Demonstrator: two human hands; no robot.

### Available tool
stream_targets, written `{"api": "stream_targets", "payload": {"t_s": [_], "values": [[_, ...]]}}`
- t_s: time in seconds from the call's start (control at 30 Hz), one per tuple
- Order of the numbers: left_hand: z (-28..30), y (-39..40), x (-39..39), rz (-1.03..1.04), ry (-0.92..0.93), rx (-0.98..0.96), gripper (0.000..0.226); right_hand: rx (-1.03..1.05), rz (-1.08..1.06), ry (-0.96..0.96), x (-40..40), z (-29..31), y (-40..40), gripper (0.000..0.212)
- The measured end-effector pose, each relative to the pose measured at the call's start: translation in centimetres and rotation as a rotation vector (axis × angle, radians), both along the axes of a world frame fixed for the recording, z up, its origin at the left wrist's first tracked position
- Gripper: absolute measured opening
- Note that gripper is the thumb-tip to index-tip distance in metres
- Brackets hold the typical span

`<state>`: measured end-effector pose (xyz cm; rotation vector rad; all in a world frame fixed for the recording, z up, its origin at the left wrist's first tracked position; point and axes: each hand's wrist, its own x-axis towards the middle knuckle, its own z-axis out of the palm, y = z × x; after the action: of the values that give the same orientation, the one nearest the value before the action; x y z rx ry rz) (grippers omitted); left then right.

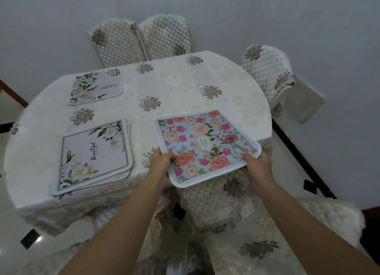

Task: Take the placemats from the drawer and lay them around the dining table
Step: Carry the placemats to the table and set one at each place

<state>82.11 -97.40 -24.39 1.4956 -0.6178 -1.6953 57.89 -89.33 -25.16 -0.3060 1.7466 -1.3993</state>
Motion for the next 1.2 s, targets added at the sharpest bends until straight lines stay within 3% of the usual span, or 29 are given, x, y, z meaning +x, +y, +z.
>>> {"api": "stream_targets", "payload": {"t_s": [0.3, 0.53, 0.63, 0.8, 0.97, 1.2], "values": [[-2.0, -3.8, 0.2, 0.036, 0.031, 0.024, 0.037, 0.055, 0.082, 0.168, 0.2, -1.4, -4.0, 0.034], [-3.2, -6.7, -1.0, 0.06, 0.112, 0.064, 0.048, 0.045, 0.169, 0.106, -1.3, -3.5, -8.2, 0.043], [-4.5, -6.7, -2.2, 0.049, -0.019, 0.064, 0.041, 0.079, 0.218, 0.133, -2.8, -5.2, -9.6, 0.042], [-8.7, -4.4, -3.3, -0.113, -0.38, 0.017, 0.049, 0.134, 0.301, 0.139, -4.8, -9.3, -10.2, 0.051], [-11.4, -1.8, -4.1, 0.018, -0.464, 0.047, 0.035, 0.148, 0.343, 0.086, -6.0, -12.1, -8.9, 0.038], [-11.6, -0.6, -5.7, 0.059, -0.582, 0.007, 0.019, 0.134, 0.283, 0.203, -8.3, -13.0, -9.0, 0.018]]}}
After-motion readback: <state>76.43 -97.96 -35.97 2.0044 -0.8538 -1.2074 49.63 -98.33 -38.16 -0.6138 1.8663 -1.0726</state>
